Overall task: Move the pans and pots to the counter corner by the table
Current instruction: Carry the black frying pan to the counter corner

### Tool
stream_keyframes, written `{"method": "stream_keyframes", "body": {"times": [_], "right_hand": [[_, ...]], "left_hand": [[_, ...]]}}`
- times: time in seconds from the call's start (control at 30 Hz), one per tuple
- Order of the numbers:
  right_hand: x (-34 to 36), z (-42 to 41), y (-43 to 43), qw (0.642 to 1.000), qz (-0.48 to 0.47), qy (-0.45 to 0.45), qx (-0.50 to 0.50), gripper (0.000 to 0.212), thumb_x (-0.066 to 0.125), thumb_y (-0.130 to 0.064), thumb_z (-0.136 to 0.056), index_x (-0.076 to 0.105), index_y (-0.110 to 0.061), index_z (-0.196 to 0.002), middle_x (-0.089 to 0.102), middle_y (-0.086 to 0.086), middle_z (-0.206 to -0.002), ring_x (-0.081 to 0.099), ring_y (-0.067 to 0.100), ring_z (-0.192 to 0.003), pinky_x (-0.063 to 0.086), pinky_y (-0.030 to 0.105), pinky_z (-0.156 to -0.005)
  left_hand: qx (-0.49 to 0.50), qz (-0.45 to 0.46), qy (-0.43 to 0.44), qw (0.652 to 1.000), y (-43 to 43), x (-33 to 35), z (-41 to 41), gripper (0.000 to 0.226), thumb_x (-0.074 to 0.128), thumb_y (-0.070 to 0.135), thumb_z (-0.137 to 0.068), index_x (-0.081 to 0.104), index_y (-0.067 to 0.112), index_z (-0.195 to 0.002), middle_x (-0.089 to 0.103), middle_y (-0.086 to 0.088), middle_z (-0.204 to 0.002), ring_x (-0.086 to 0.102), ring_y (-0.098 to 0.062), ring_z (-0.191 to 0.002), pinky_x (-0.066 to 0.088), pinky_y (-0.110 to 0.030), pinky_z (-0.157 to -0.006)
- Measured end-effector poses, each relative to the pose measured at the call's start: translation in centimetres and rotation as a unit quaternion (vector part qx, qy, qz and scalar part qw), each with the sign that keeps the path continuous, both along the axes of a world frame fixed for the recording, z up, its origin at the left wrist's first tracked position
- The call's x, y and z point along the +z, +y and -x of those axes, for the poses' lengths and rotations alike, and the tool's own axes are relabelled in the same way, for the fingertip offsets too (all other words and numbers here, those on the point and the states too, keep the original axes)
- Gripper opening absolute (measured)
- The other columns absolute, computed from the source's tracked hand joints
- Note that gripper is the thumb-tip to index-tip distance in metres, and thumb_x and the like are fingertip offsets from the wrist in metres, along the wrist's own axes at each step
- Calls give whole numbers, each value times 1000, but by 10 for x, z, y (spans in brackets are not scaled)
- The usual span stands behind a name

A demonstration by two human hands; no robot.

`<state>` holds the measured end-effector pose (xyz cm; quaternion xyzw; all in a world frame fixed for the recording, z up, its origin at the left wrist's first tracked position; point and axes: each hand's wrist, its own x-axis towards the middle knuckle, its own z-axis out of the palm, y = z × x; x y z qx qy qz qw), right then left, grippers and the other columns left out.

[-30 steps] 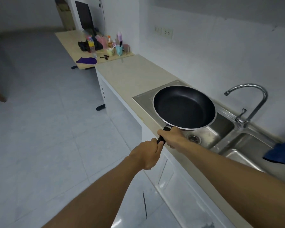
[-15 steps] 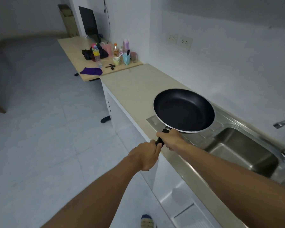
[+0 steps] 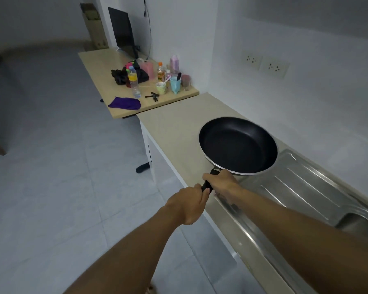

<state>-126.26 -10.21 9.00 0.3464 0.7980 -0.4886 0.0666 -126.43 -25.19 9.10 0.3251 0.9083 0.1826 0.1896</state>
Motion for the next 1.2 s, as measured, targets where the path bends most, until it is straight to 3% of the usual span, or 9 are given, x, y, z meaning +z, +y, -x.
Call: {"method": "stream_keyframes", "body": {"times": [0.1, 0.27, 0.53, 0.77, 1.2], "right_hand": [[-2, 46, -10, 1000, 12, -6, -10, 21, 61, -32, -77, 55, -13, -70, 51, 3, -56, 45, 20, -52, 38, 30, -51], [0, 116, -33, 999, 27, -7, -39, 21, 62, -32, -76, 57, -13, -71, 52, 4, -60, 46, 21, -57, 40, 32, -57], [-4, 209, -49, 998, 38, 2, -53, 22, 62, -30, -80, 54, -13, -69, 50, 3, -61, 44, 19, -53, 37, 30, -53], [-17, 298, -27, 996, 49, 3, -72, 23, 62, -29, -79, 51, -13, -67, 46, 2, -58, 40, 18, -49, 34, 28, -50], [-55, 432, 30, 992, 80, -25, -92, 24, 64, -31, -75, 51, -14, -64, 48, 0, -57, 41, 17, -50, 37, 32, -56]], "left_hand": [[-15, 5, 4, 1000, -12, -2, 51, 44, 17, 48, -106, 48, 17, -101, 50, 5, -71, 51, -13, -59, 36, -22, -50], [-43, 20, 8, 999, -33, 2, 131, 45, 16, 48, -106, 49, 17, -103, 49, 4, -72, 51, -13, -60, 37, -22, -50], [-67, 10, -3, 998, -50, -2, 231, 43, 17, 48, -106, 48, 18, -98, 49, 5, -70, 49, -12, -58, 33, -23, -50], [-88, 12, -3, 996, -28, -9, 328, 47, 17, 47, -106, 51, 15, -96, 54, 1, -72, 55, -15, -64, 40, -29, -56], [-87, 45, -39, 994, 32, -45, 465, 42, 15, 50, -104, 42, 25, -83, 53, 2, -73, 52, -13, -64, 32, -28, -52]]}}
